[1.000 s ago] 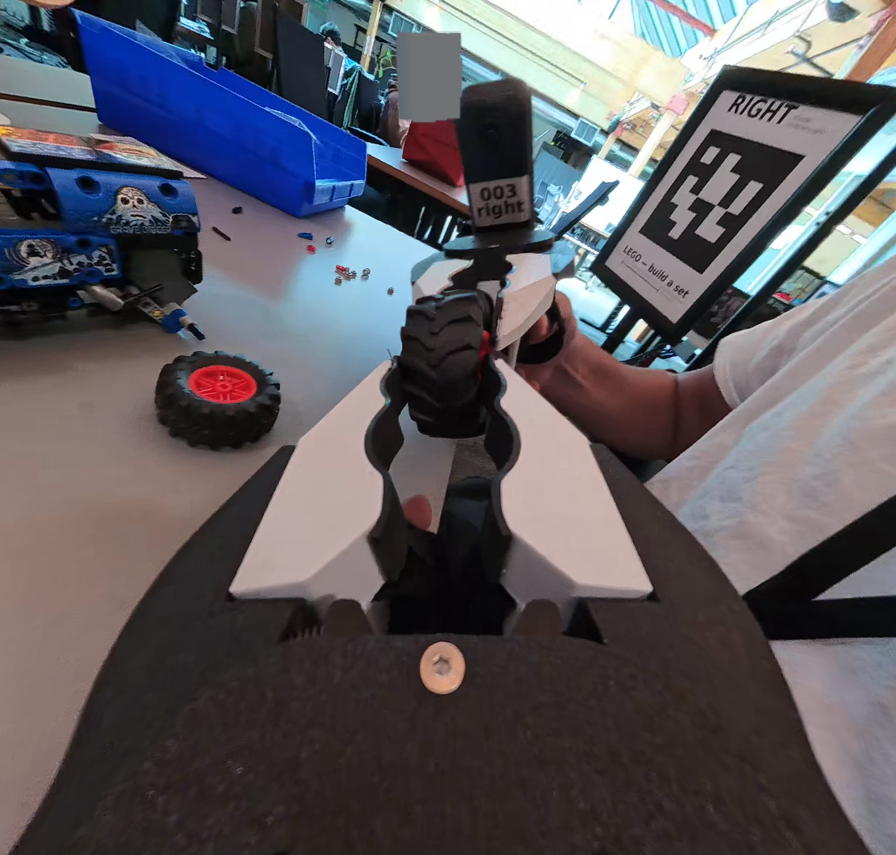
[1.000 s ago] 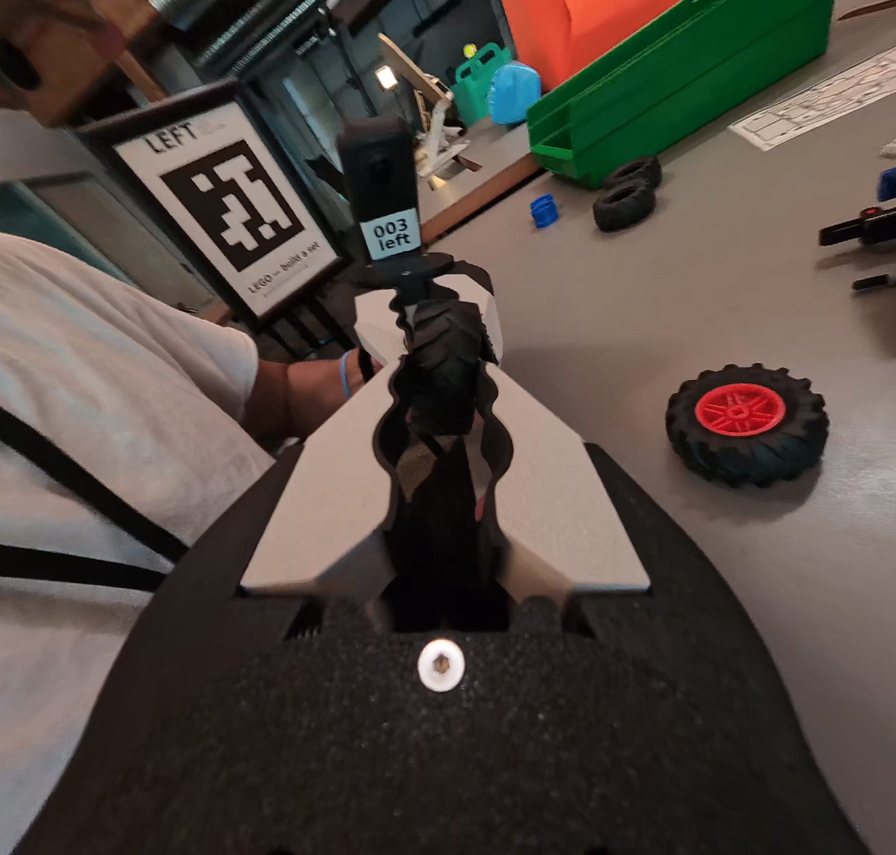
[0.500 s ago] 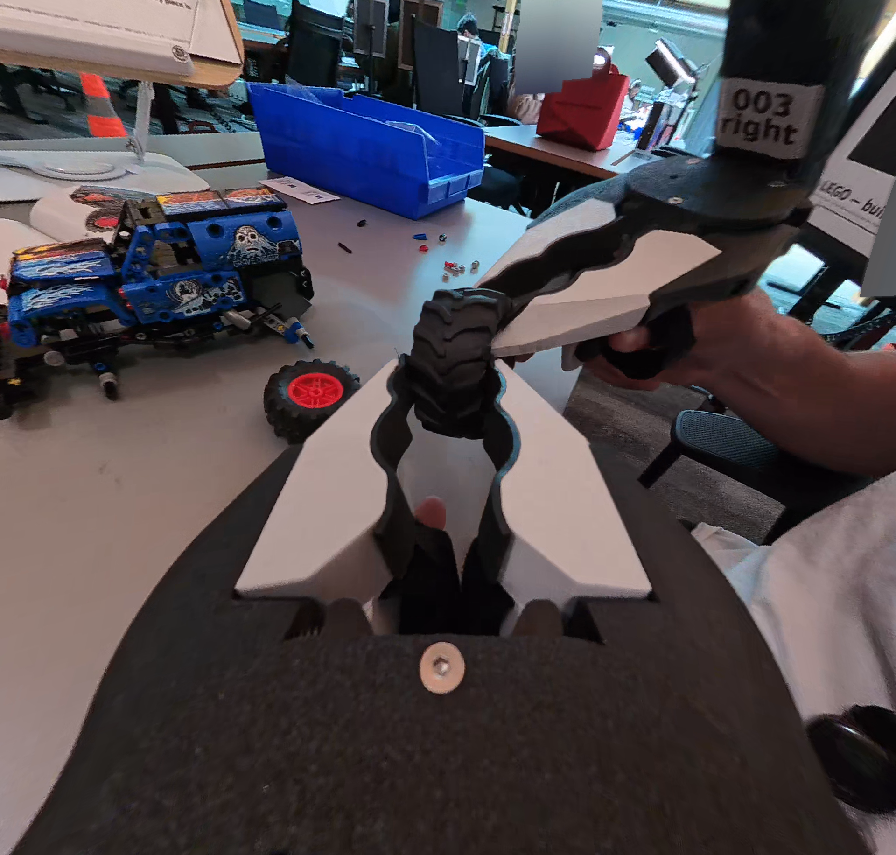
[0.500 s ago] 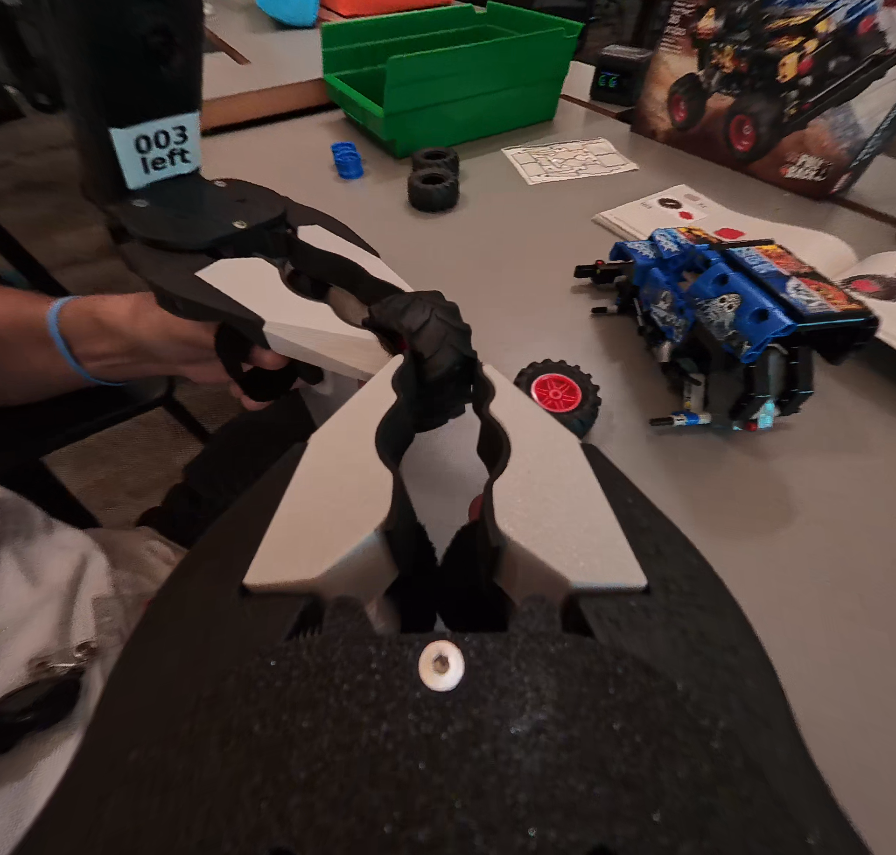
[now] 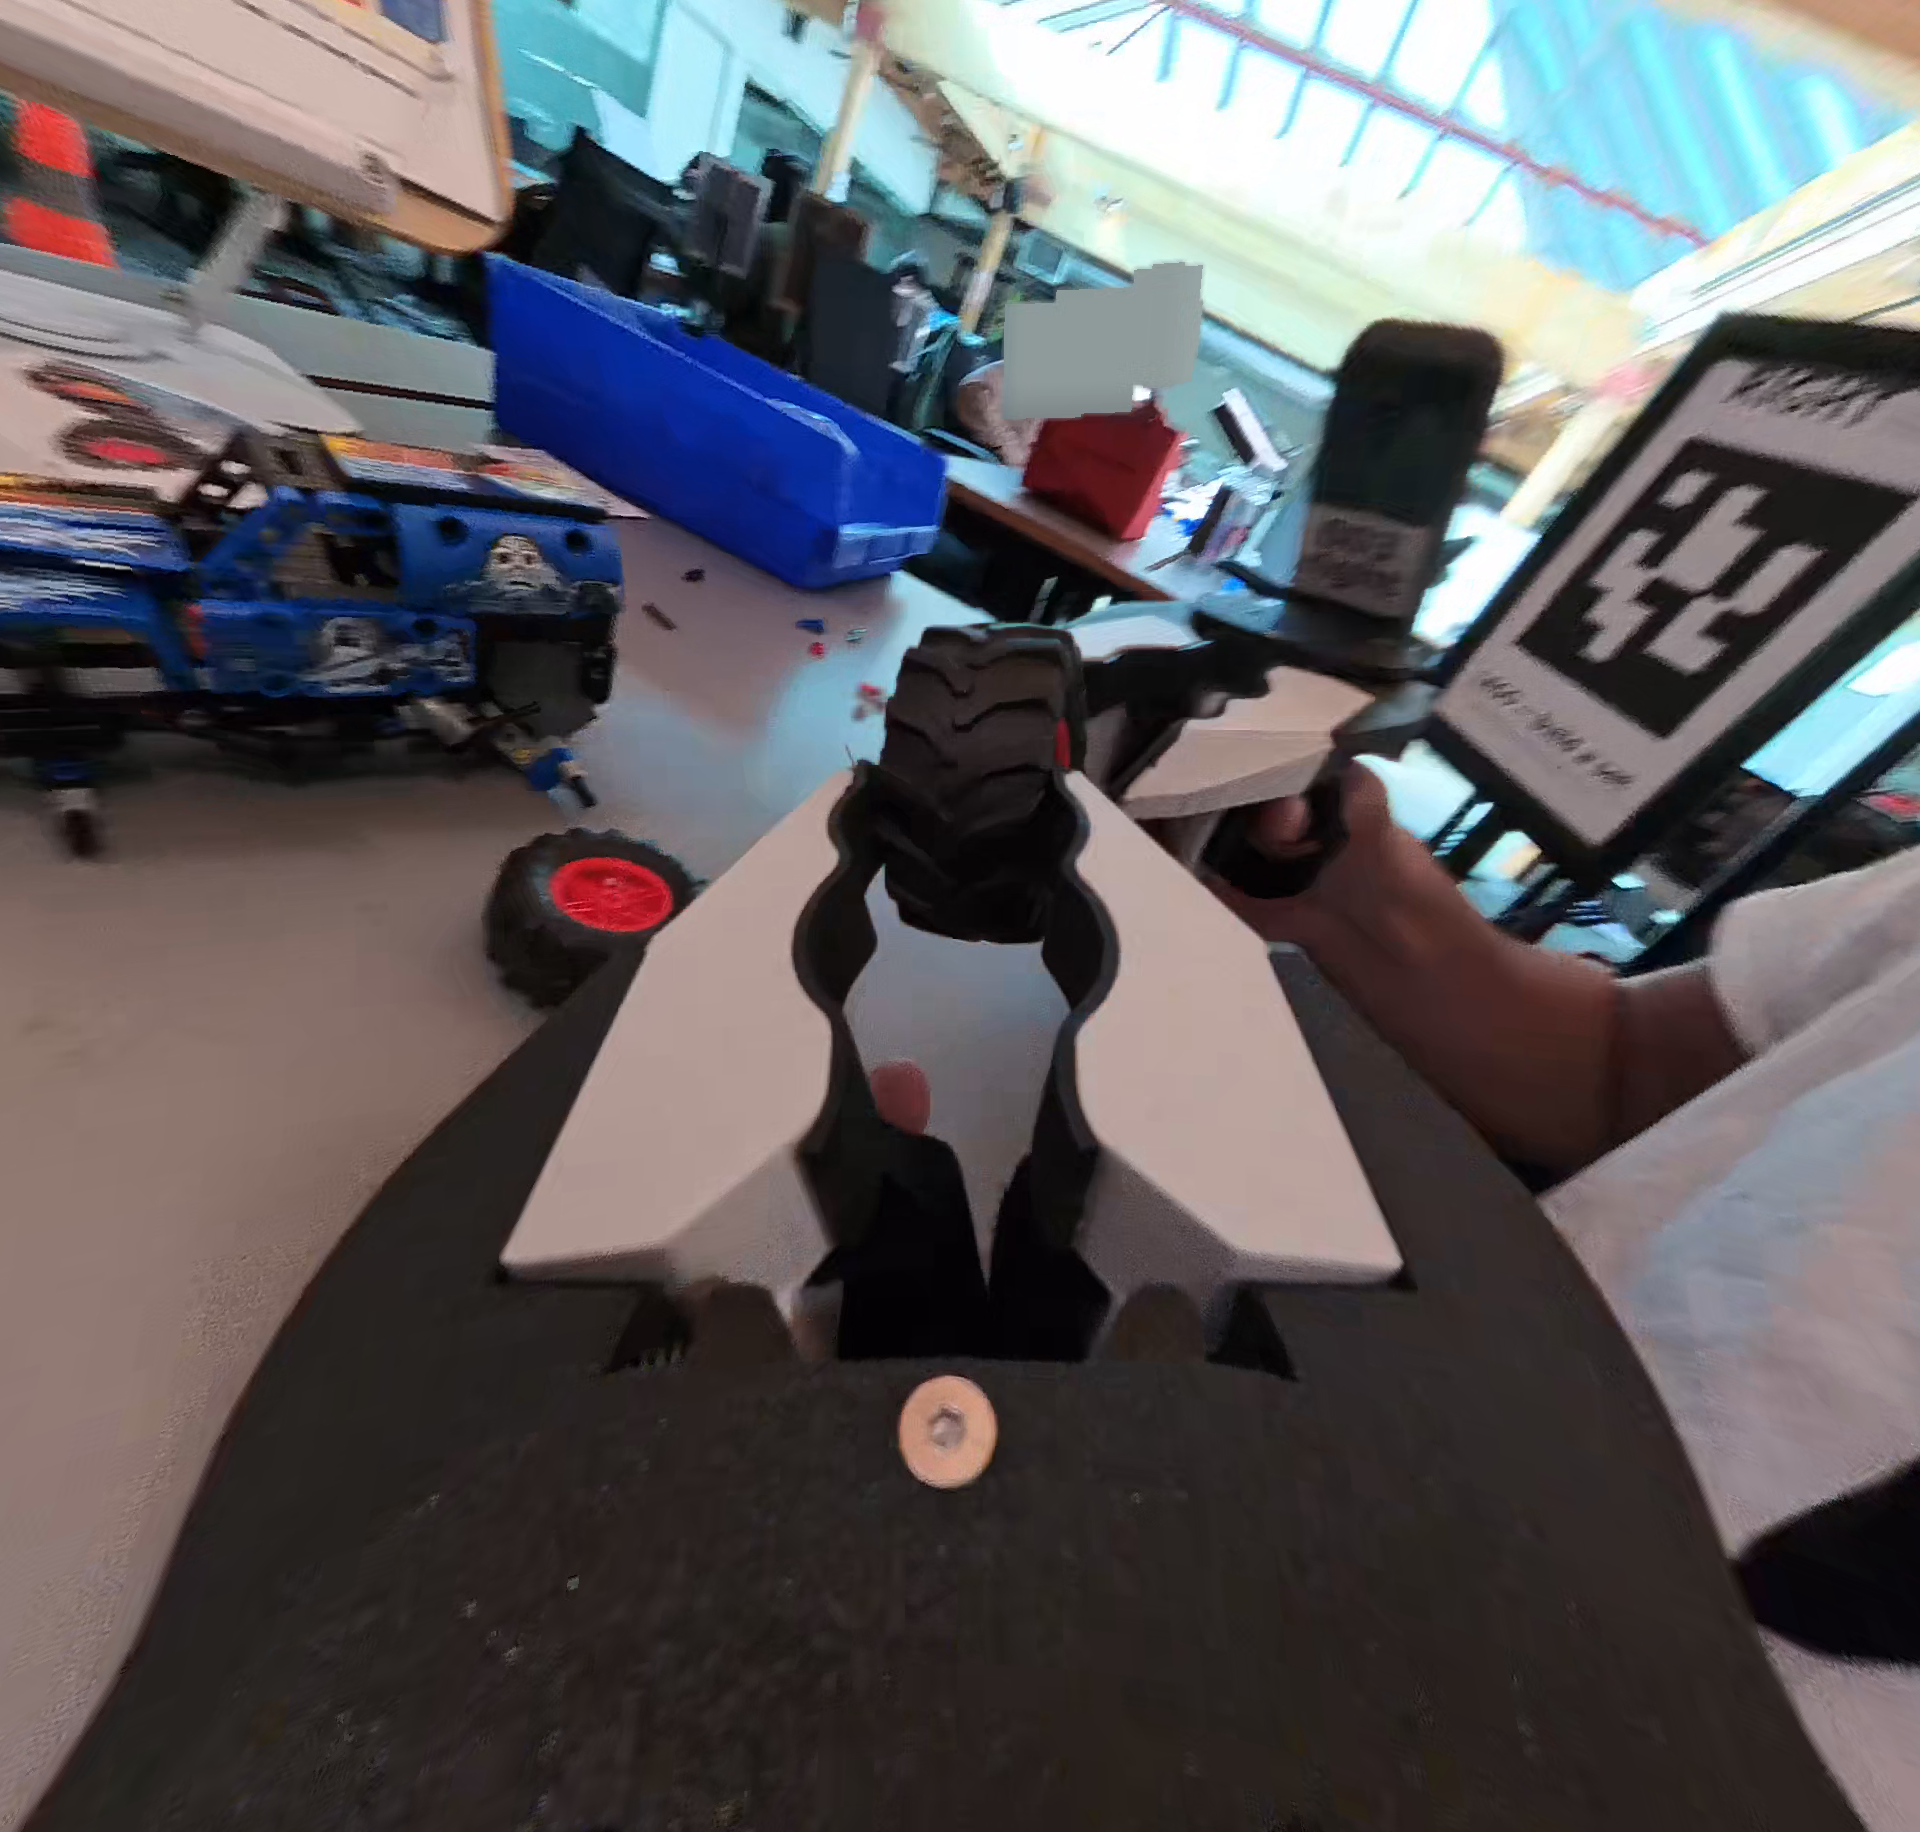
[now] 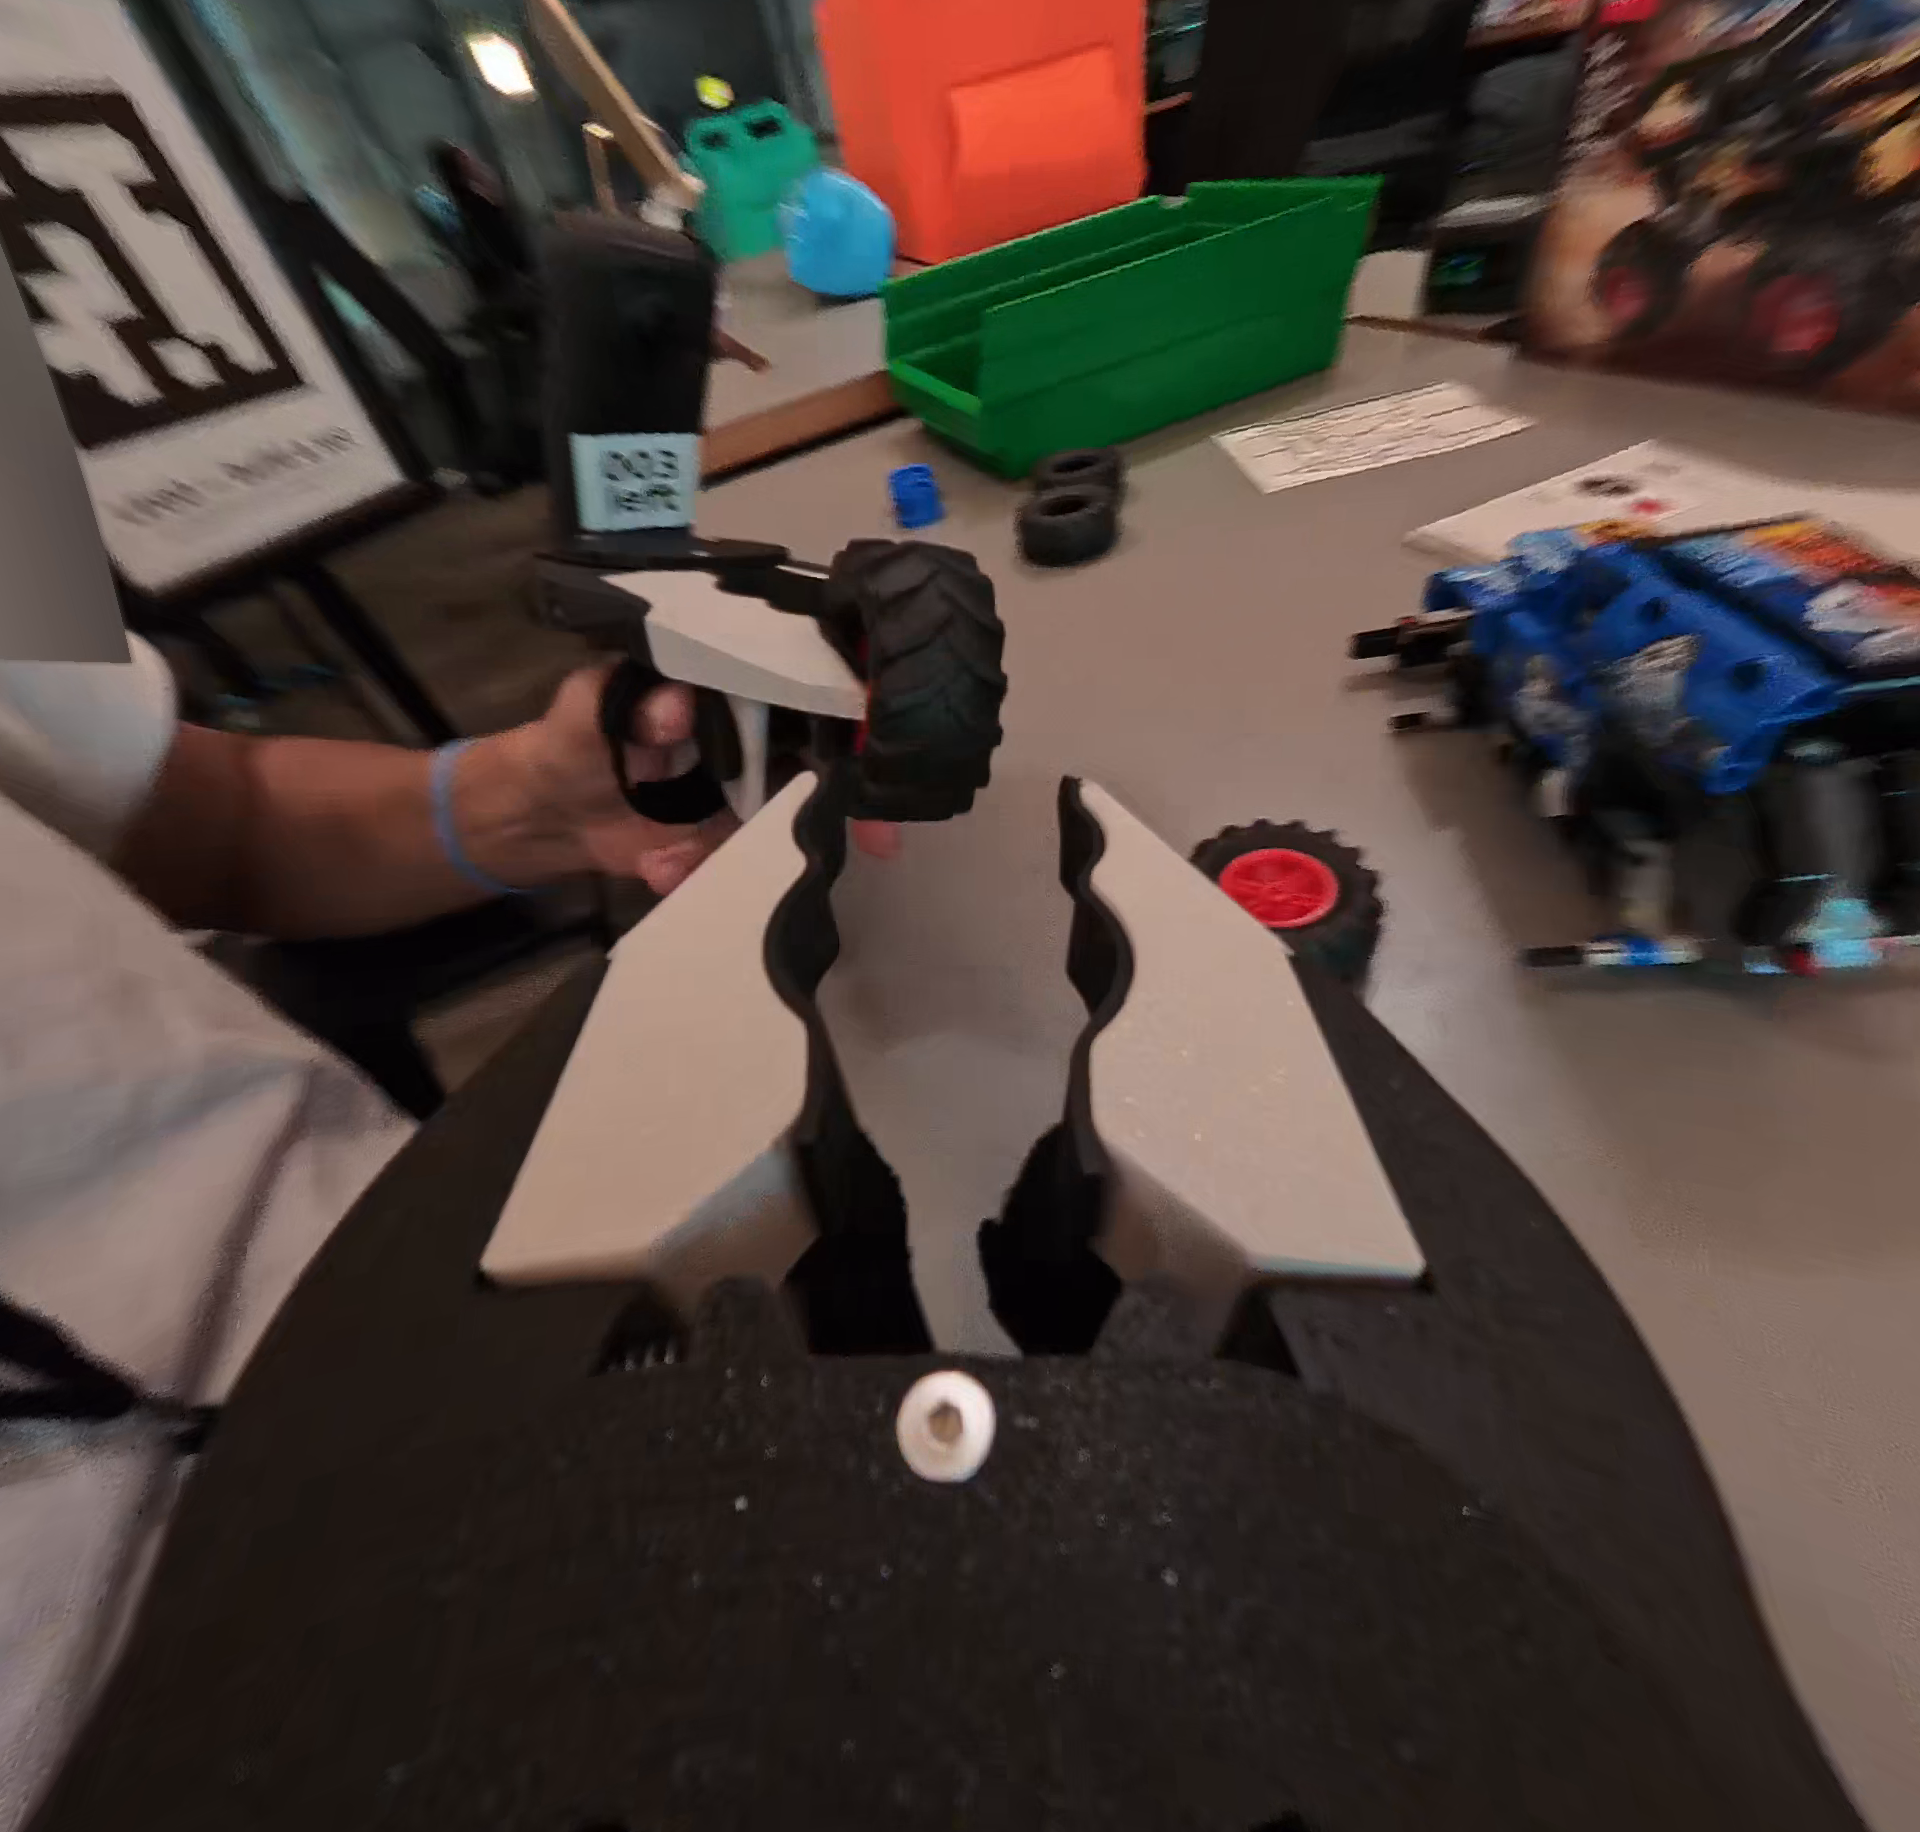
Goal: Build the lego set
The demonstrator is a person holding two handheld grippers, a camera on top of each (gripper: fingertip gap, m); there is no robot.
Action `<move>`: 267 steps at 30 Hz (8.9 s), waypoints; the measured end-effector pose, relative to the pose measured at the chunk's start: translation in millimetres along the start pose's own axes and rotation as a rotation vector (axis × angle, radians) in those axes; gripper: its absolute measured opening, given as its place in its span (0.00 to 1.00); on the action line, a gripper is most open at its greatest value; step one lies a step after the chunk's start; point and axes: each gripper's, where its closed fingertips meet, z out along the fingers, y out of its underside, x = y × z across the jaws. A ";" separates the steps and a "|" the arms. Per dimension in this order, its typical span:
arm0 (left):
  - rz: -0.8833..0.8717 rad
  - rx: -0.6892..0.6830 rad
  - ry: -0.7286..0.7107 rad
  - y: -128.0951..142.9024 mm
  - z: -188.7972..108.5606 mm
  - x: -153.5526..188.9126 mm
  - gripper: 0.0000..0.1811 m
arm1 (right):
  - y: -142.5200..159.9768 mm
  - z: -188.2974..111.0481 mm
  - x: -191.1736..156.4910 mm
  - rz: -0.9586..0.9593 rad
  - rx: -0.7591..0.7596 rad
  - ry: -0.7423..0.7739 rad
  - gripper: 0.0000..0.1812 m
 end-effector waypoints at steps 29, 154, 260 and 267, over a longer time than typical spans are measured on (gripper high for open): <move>0.006 -0.036 0.042 11.9 2.8 9.8 0.15 | 9.5 0.0 -12.9 0.228 0.057 -0.182 0.16; -0.027 -0.084 0.050 23.7 -15.9 11.6 0.15 | 10.6 12.8 -33.3 0.293 0.078 -0.355 0.14; 0.570 -0.569 -0.190 80.6 -15.0 -21.3 0.26 | 89.3 21.7 -8.8 -1.176 -0.527 0.081 0.24; 0.659 -0.586 -0.270 77.4 -20.5 -30.4 0.27 | 57.9 26.0 -4.5 -0.545 -0.506 0.076 0.02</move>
